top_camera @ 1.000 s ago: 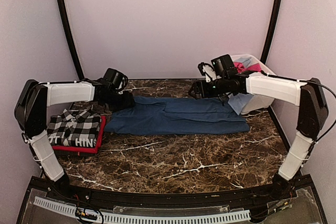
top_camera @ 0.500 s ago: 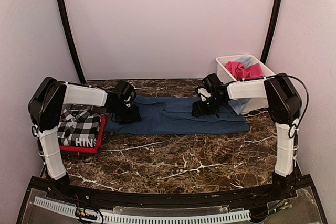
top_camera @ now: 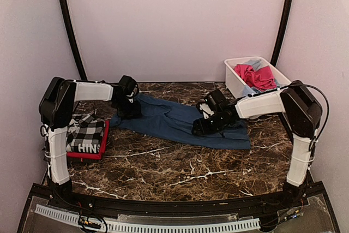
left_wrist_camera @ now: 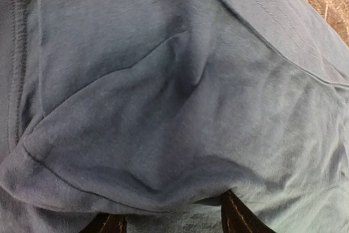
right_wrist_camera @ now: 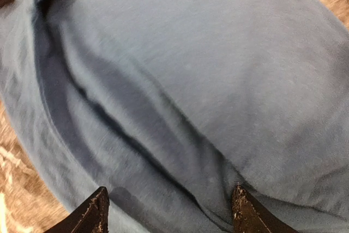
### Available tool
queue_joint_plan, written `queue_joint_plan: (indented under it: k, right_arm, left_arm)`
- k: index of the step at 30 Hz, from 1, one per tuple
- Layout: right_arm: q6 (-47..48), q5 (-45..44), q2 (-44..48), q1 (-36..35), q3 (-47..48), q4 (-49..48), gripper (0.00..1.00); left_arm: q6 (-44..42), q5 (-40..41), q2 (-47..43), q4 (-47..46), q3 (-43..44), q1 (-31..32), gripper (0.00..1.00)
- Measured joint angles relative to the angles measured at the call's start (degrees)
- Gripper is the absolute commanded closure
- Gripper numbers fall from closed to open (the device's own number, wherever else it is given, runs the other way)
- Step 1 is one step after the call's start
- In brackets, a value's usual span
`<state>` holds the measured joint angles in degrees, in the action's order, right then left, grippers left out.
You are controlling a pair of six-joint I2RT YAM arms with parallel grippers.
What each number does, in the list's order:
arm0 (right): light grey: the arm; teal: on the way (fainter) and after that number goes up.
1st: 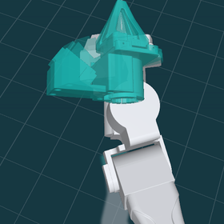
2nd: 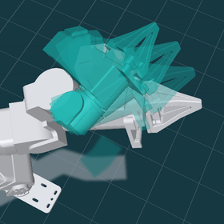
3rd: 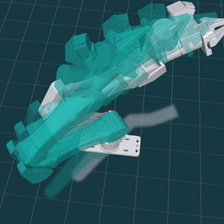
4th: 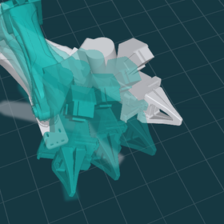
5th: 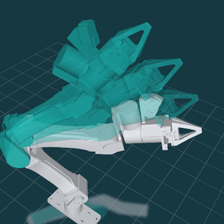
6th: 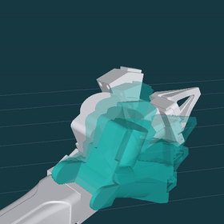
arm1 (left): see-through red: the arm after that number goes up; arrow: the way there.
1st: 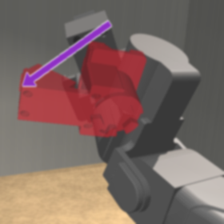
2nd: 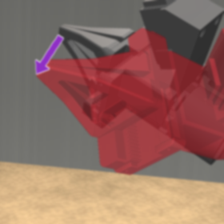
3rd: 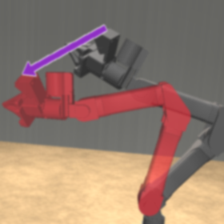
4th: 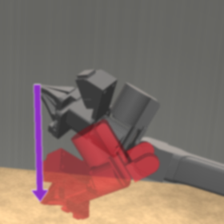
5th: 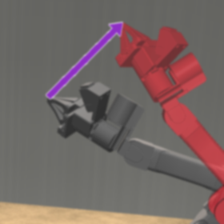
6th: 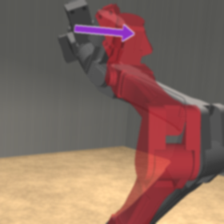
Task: Fold and stack the mixed laundry pile
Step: Rotate the rectangle-folded T-shirt at the center of the board.
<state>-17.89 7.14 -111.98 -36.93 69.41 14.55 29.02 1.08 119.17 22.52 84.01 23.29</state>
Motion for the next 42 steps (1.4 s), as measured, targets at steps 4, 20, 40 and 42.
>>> queue_joint_plan:
  k: [4,20,40,42]
  right_arm:
    - [-5.03,0.83,2.84,-6.82,-4.07,-1.55,0.27]
    - [-12.11,0.02,17.07,-12.52,-7.19,12.79,0.25]
    - [-5.07,-5.05,23.85,-7.17,-13.07,17.88,0.91]
    - [-4.02,-6.64,24.59,-7.19,-12.02,18.97,1.0]
  left_arm:
    - [-3.45,1.92,1.51,3.26,2.97,-0.26,0.42]
    - [-15.82,-6.73,13.11,3.52,20.55,0.9,0.41]
    - [-14.38,-3.48,-7.58,3.91,4.63,4.87,0.98]
    - [-13.75,-3.04,-8.81,3.39,2.73,5.73,0.99]
